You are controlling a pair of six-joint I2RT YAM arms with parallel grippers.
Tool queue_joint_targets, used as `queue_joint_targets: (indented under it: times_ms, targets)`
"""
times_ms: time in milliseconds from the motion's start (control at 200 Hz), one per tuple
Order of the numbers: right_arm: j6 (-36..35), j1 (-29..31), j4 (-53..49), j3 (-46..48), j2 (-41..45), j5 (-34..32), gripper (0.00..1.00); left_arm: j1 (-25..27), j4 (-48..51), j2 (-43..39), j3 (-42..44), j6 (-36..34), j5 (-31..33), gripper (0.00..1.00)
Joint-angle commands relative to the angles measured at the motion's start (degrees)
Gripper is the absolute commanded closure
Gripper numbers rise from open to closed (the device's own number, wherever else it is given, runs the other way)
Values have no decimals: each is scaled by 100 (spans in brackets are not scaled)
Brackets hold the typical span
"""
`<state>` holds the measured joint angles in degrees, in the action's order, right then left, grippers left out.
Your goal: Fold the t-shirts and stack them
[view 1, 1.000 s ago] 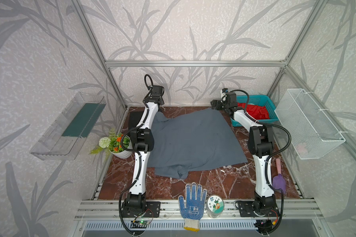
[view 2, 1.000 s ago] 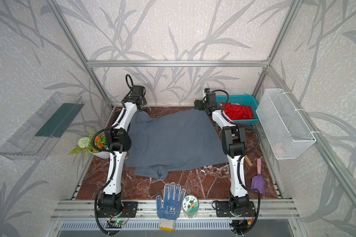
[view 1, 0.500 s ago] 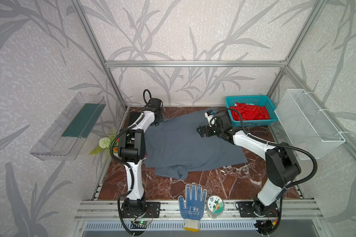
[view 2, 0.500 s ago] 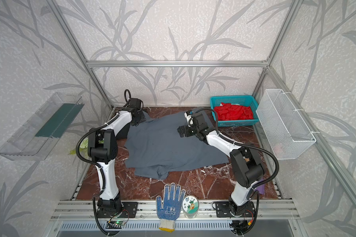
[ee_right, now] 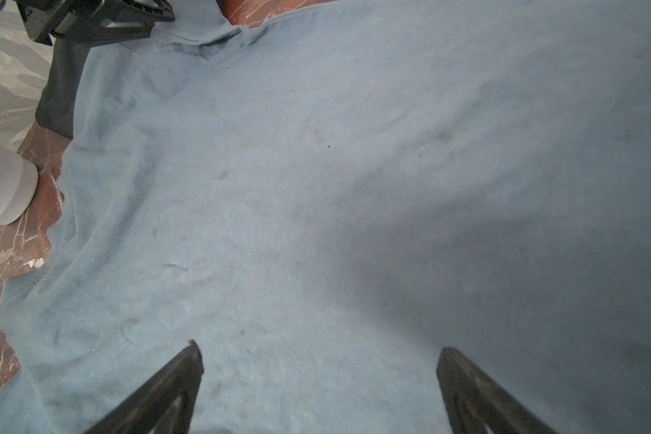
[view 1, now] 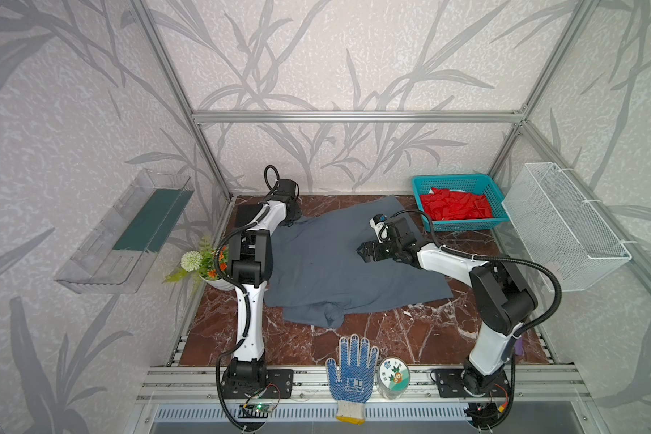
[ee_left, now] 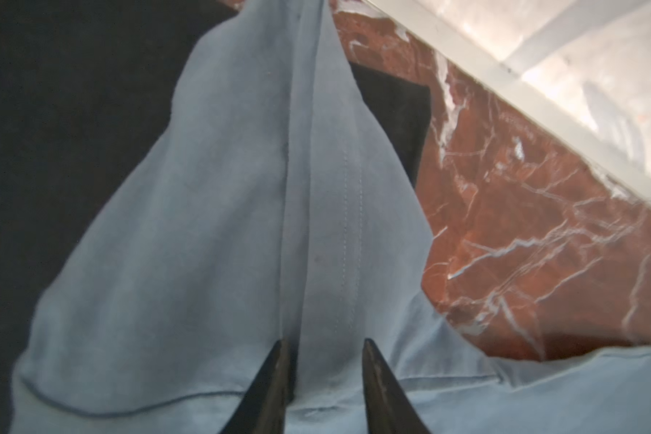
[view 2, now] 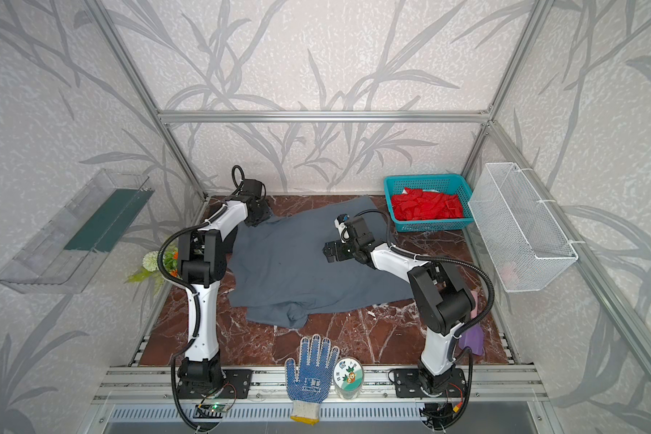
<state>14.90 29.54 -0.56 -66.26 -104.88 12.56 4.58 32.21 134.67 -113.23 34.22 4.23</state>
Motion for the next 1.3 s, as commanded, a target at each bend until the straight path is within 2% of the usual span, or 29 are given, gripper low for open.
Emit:
queue_joint_targets:
  times_ms: [0, 105, 245, 405, 635, 755, 935, 1025, 1090, 1180, 1245, 1295]
  targets:
    - [44, -18, 56, -238, -137, 161, 2, 0, 224, 76, -231, 114, 70, 73]
    - [95, -44, 90, -244, -173, 199, 2, 5, 273, 112, -243, 147, 48, 80]
    - [101, -79, 108, -215, -155, 230, 2, 5, 296, 99, -204, 185, 43, 100]
    - [127, -132, 143, -195, -203, 306, 2, 3, 239, 2, -213, 91, -3, 100]
    - [217, -220, 229, -229, -353, 432, 2, 14, 411, 132, -870, -112, -260, 100]
    - [259, -280, 258, -282, -485, 518, 2, 16, 545, 489, -1574, -219, -514, 100]
    - [269, -387, 270, -334, -661, 588, 2, 10, 628, 1544, -3412, -417, -1103, 100]
    - [312, -450, 265, -372, -738, 683, 2, 17, 486, 2176, -4343, -523, -1383, 100]
    - [322, -475, 256, -374, -754, 698, 2, 15, 52, 2423, -4593, -714, -1884, 100]
    - [323, -477, 224, -372, -729, 704, 2, 8, -558, 2428, -4529, -961, -2524, 82]
    - [330, -476, 206, -353, -660, 730, 2, 20, -444, 2233, -4528, -1122, -2592, 66]
    - [354, -478, 218, -303, -586, 731, 2, 47, -154, 1945, -4451, -1335, -2529, 60]
